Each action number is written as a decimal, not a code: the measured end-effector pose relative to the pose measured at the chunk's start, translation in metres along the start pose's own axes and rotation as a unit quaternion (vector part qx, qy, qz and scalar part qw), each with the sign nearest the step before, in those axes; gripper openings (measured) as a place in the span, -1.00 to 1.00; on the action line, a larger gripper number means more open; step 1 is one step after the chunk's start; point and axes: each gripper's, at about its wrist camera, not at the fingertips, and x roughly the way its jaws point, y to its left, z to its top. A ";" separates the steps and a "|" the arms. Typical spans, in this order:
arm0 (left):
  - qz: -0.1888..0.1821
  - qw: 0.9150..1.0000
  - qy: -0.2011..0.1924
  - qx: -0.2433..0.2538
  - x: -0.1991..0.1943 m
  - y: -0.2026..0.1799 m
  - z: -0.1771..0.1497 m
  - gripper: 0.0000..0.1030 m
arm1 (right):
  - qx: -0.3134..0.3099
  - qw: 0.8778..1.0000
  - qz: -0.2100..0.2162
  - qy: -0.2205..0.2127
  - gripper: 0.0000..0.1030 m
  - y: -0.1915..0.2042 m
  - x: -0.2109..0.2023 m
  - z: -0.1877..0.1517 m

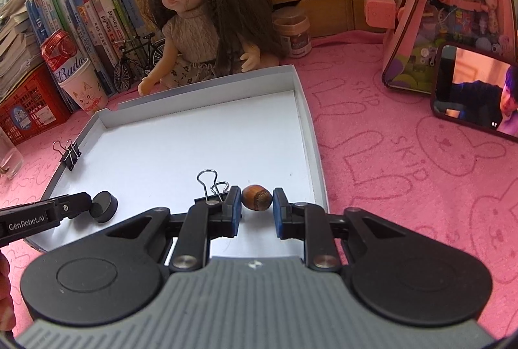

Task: Organize rigid objects
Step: 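Open the left tool beside the first disc while the right tool drops the acorn by the clip, then withdraw both tools from the tray and move the left tool toward the black lid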

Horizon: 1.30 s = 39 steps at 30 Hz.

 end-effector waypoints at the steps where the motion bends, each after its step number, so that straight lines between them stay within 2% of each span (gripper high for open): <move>1: -0.001 1.000 0.000 0.000 0.000 0.000 0.000 -0.43 | 0.003 1.000 0.001 0.001 -0.52 0.000 0.000 0.000; 9: -0.003 1.000 -0.006 -0.005 0.003 -0.002 0.001 -0.42 | 0.010 1.000 0.004 0.001 -0.52 0.001 0.002 0.002; 10: -0.004 1.000 -0.007 -0.005 0.002 -0.002 0.001 -0.42 | 0.009 1.000 0.005 0.000 -0.45 0.000 0.001 0.001; 12: -0.004 1.000 -0.007 -0.002 0.001 -0.003 0.000 -0.33 | 0.011 1.000 0.007 -0.003 -0.42 0.001 -0.001 0.001; 14: 0.002 1.000 -0.009 0.000 -0.001 -0.004 -0.002 -0.08 | 0.014 1.000 0.011 -0.004 -0.21 0.000 -0.003 0.001; 15: 0.006 1.000 -0.012 0.001 -0.003 -0.004 -0.003 -0.03 | 0.015 1.000 0.014 -0.006 -0.06 -0.001 -0.005 0.000; 17: 0.010 1.000 -0.019 0.004 -0.007 -0.004 -0.004 0.18 | 0.010 1.000 0.014 -0.011 -0.03 0.001 -0.008 -0.002; 23: -0.002 0.999 -0.039 0.018 -0.026 -0.008 -0.006 0.47 | -0.020 0.999 0.013 -0.033 0.26 0.006 -0.023 -0.009; 25: -0.008 0.999 -0.046 0.027 -0.033 -0.011 -0.009 0.51 | -0.025 0.999 0.016 -0.041 0.38 0.007 -0.029 -0.011; 32: -0.028 0.997 -0.054 0.041 -0.057 -0.018 -0.023 0.58 | -0.038 0.997 0.032 -0.067 0.62 0.007 -0.051 -0.018; 39: -0.042 0.996 -0.067 0.047 -0.079 -0.020 -0.041 0.62 | -0.056 0.994 0.043 -0.089 0.71 0.006 -0.071 -0.031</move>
